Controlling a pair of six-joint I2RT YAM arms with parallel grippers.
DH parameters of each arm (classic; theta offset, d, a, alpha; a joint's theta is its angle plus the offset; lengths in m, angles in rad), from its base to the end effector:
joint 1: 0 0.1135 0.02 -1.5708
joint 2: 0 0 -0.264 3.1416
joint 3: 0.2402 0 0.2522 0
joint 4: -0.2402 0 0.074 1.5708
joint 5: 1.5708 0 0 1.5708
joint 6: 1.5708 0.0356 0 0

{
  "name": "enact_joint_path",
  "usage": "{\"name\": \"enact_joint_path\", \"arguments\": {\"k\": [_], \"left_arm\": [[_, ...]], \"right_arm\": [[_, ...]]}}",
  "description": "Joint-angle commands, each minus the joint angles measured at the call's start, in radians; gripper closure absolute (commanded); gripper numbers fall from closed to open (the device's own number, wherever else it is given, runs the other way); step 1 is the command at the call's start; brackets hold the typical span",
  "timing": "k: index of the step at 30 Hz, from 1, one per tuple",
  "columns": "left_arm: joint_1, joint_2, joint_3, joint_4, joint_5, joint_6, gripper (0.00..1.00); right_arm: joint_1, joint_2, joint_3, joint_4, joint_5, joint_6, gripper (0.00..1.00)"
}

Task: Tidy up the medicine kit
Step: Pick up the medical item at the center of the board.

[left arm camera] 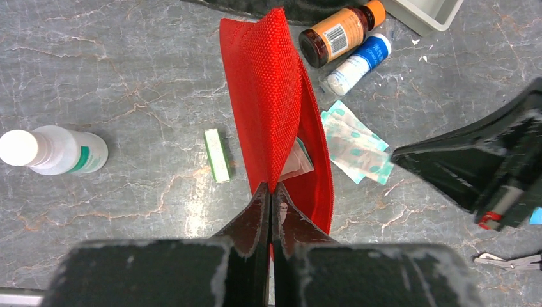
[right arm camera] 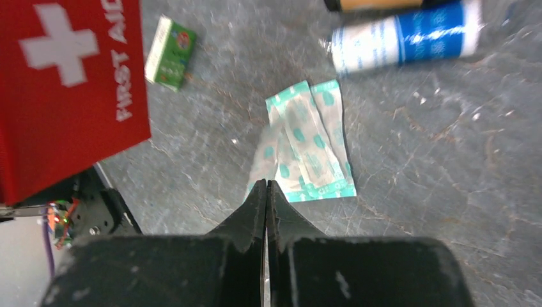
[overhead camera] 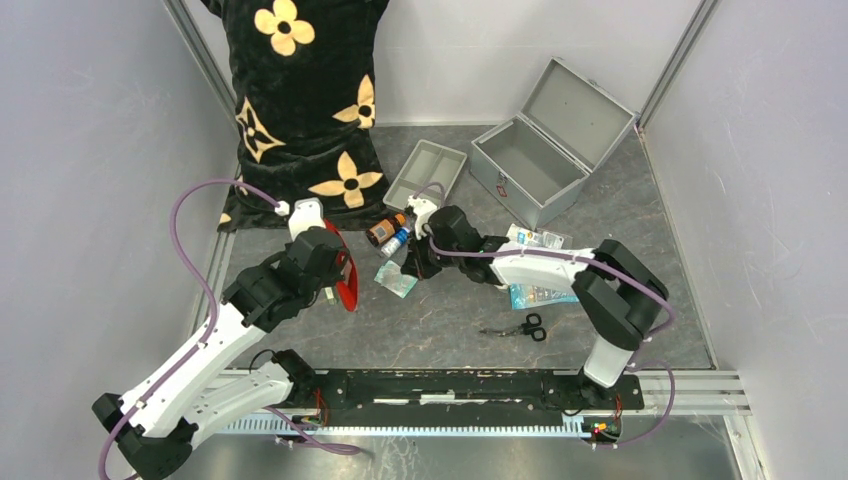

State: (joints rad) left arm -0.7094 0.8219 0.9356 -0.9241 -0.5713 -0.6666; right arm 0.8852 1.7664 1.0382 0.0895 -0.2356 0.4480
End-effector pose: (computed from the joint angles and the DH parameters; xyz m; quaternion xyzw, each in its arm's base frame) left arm 0.1252 -0.0821 0.3190 -0.0855 0.8930 -0.0240 0.4412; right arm 0.2350 0.3004 0.1895 -0.2439 0.8546 0.3584 0.2858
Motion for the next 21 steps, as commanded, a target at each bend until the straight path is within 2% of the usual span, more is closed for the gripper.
{"name": "enact_joint_path", "arguments": {"k": [1,14,21], "left_arm": [[-0.004,-0.008,-0.011,0.053,-0.001,-0.051,0.98],[-0.004,0.028,-0.070,0.121,0.042,-0.139,0.98],[-0.004,0.047,-0.093,0.170,0.086,-0.147,0.98]], "right_arm": [[-0.017,-0.098,-0.034,0.098,0.002,0.037,1.00],[-0.023,-0.248,-0.070,0.096,0.001,0.061,1.00],[-0.023,-0.329,-0.060,0.127,-0.048,0.075,1.00]]}}
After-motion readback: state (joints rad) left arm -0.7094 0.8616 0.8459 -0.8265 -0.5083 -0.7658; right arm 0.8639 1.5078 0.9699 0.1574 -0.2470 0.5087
